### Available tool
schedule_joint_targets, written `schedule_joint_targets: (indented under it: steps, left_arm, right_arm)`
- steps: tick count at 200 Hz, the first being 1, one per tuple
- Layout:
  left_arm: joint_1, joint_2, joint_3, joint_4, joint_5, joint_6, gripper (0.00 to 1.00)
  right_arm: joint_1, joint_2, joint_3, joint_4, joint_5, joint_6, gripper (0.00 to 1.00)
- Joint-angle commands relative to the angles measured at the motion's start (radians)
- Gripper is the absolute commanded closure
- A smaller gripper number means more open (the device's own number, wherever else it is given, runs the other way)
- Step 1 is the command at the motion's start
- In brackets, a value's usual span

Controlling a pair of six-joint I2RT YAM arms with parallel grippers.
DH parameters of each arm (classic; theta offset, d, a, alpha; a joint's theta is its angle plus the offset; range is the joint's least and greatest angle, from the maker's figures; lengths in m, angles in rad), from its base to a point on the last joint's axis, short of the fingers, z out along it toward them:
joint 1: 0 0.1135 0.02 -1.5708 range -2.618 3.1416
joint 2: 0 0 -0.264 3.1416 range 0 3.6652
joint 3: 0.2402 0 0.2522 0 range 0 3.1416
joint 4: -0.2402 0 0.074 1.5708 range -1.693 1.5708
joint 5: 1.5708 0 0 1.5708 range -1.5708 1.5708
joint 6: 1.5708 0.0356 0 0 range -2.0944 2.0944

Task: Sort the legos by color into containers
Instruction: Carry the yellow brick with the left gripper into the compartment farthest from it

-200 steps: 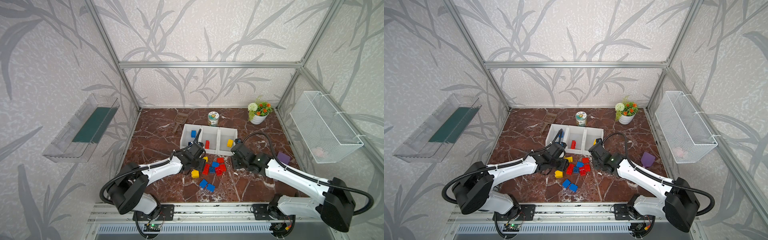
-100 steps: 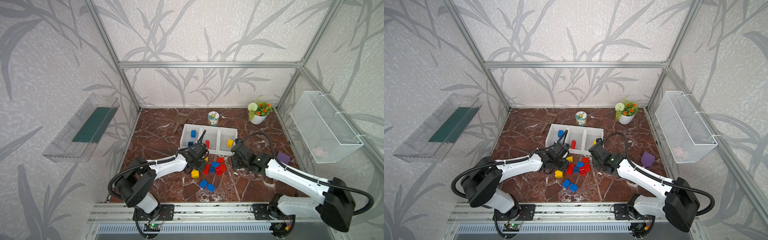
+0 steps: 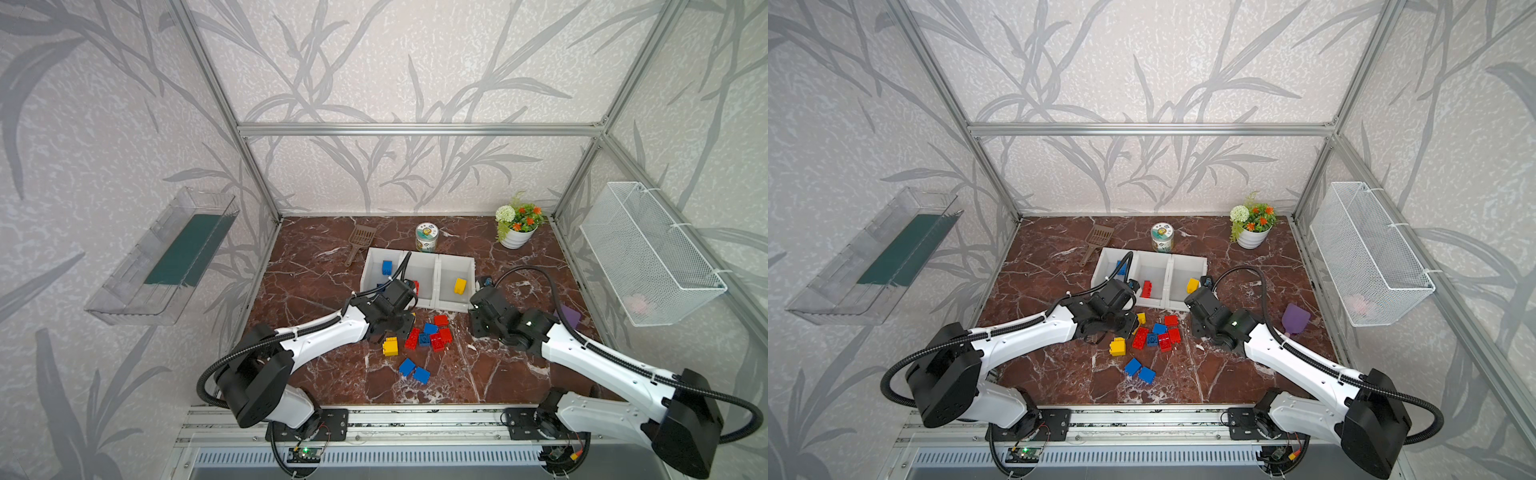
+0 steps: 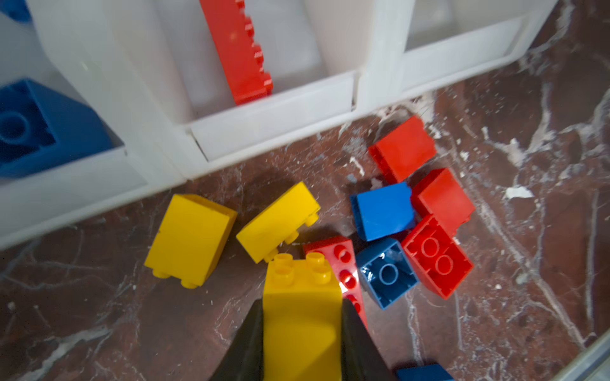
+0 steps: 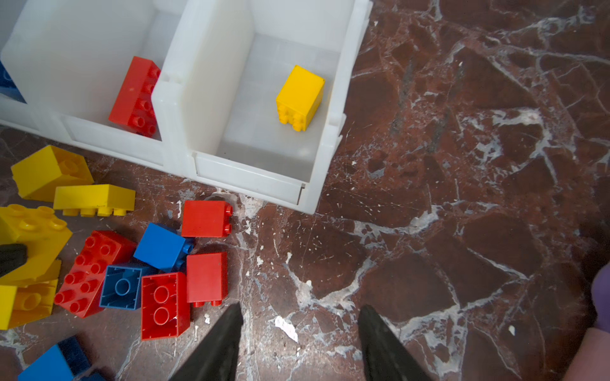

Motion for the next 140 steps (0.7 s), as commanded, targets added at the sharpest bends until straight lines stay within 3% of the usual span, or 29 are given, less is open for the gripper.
schedule_joint_targets:
  steps: [1,101,140]
  left_arm:
    - [-0.008,0.011,0.106,-0.011,0.027,0.045,0.75]
    - [-0.041,0.454,0.650,-0.096,0.054,0.152,0.74]
    - [-0.052,0.589,0.779,-0.119,0.044,0.142,0.72]
  right_arm:
    - [-0.030,-0.071,-0.026,-0.046,0.026,-0.002,0.42]
    - [-0.071,-0.272,-0.124,-0.127,-0.020,0.017,0.43]
    - [-0.071,-0.292,-0.120,-0.166,-0.044,-0.004,0.43]
